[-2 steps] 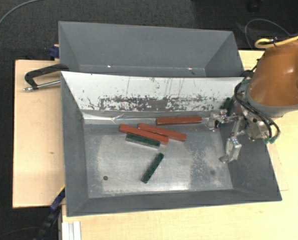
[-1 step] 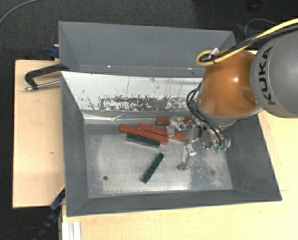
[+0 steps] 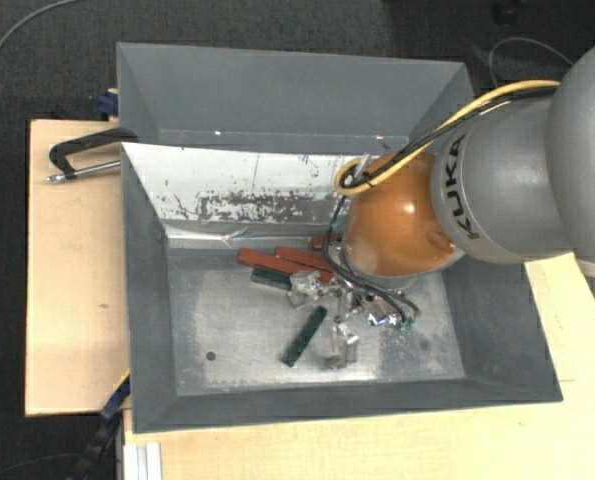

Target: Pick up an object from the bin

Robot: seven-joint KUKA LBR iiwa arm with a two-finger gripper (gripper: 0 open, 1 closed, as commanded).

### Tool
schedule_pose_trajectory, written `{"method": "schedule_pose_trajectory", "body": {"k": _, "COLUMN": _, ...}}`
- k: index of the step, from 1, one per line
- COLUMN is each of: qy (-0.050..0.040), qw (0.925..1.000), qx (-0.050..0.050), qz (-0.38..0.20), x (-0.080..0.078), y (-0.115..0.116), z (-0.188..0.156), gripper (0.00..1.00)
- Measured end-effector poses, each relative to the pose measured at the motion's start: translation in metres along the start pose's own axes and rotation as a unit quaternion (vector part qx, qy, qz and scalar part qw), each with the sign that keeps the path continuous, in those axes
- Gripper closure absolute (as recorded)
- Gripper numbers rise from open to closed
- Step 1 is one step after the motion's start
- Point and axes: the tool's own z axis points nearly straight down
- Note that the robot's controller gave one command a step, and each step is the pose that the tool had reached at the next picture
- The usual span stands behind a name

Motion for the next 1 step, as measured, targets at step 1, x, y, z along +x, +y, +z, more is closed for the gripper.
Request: {"method": "schedule_pose_trajectory", "body": {"k": 1, "qy": -0.0019, "qw": 1.0, "qx": 0.001, "qz": 0.0, "x": -0.0009, "y": -0.0012, "z": -0.0016, "gripper": 1.0}}
